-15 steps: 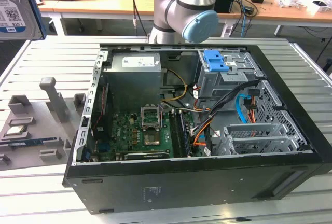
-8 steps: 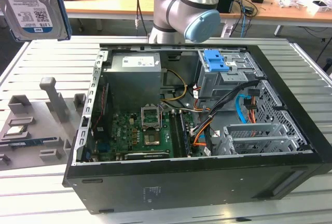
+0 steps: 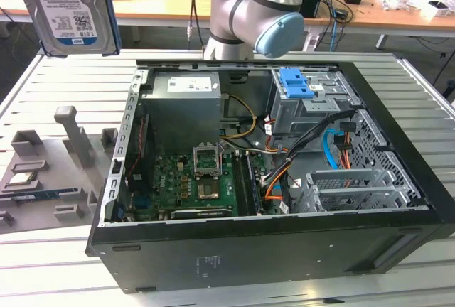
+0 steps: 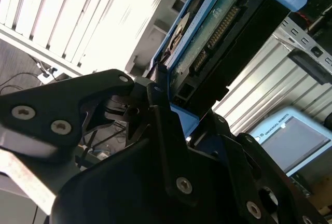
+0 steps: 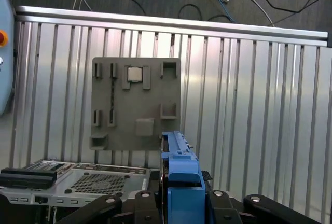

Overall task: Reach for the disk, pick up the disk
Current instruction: 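Pick up the disk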

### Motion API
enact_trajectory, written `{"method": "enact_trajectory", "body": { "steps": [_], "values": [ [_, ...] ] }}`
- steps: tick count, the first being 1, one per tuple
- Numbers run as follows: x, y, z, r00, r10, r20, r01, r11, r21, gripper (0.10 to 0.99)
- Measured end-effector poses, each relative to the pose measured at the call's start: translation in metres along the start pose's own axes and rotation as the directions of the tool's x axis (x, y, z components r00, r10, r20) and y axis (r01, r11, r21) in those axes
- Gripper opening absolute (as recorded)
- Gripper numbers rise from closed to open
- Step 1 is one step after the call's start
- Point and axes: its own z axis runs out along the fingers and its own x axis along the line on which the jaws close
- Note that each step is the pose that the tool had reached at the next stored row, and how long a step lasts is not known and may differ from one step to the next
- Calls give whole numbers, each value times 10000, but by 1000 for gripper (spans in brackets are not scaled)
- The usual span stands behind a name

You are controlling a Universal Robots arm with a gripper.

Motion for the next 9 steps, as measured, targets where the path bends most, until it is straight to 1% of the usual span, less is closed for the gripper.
{"method": "enact_trajectory", "body": {
  "steps": [2, 4, 5, 6, 9],
  "values": [
    [4, -53, -1, 10000, 1, 0, -1, 10000, 1, 369],
    [12, -143, -4, 10000, -1, 0, 1, 10000, 1, 369],
    [16, -209, -7, 10000, 0, -1, 0, 10000, 0, 369],
    [20, -251, -8, 10000, 1, 0, -1, 10000, 0, 369],
    [27, -346, -11, 10000, -1, 0, 1, 10000, 1, 369]
  ]
}}
